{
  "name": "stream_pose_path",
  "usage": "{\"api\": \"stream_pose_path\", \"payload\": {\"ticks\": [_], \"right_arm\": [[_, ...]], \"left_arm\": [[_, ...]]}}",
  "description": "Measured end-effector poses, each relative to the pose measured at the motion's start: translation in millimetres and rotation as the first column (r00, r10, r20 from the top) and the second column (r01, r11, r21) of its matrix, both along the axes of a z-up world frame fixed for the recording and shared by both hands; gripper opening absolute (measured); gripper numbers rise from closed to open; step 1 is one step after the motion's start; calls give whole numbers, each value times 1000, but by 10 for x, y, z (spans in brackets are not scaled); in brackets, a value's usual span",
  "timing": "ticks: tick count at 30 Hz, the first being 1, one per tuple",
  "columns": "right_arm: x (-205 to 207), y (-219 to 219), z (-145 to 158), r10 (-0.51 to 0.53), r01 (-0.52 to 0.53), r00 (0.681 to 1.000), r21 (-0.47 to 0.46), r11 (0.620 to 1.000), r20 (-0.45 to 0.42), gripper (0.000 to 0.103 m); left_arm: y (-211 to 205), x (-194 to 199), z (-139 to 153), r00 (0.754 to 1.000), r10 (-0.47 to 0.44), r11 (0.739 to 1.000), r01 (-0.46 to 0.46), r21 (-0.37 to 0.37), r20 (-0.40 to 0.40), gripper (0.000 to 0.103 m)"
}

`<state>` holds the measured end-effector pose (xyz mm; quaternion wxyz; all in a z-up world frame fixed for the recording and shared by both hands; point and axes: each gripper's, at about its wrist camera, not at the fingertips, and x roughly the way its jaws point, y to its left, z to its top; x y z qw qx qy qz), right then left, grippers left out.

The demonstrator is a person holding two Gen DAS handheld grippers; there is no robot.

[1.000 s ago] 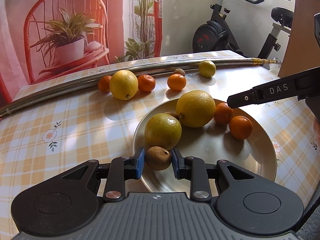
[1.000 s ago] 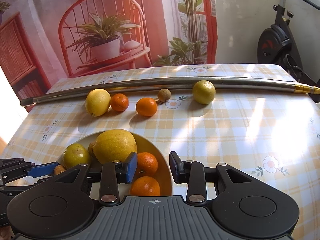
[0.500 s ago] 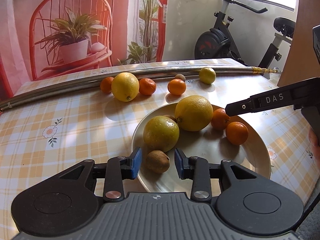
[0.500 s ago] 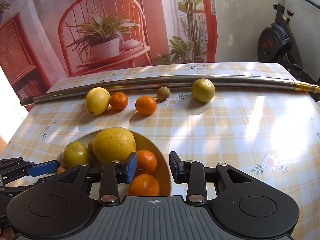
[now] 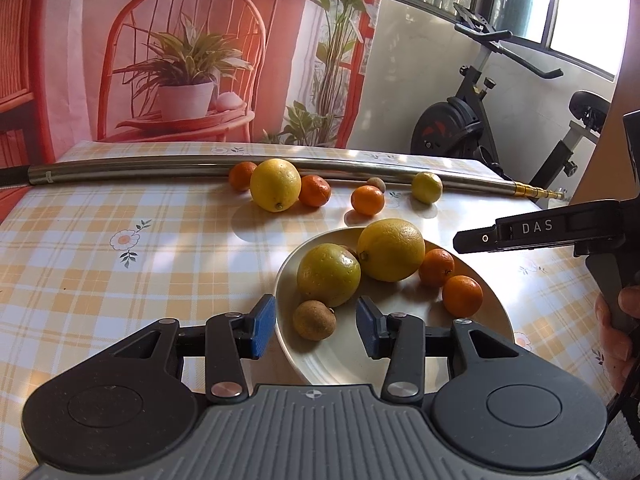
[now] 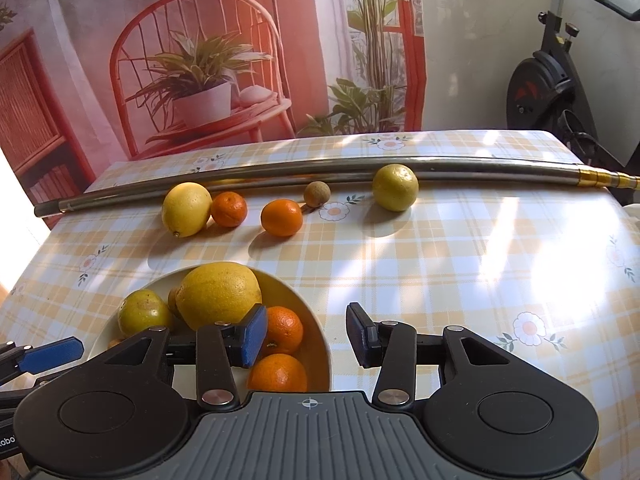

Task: Organize fruits
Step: 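Withdraw both tools from the plate toward the remaining loose fruit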

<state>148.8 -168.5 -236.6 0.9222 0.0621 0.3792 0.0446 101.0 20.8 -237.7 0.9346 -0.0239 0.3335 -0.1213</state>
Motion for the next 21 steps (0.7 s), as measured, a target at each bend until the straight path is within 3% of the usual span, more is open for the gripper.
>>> {"api": "stream_pose_path", "payload": {"ticks": [11,21], "right_arm": [[44,-172,234,-30,31,997,-10,999,76,41],[193,-384,235,-65,65,993,3,998,96,41]], "left_arm": [[292,215,474,996,54,998,-56,19,73,47],[422,468,690,993,78,996,-81,33,85,48]]}}
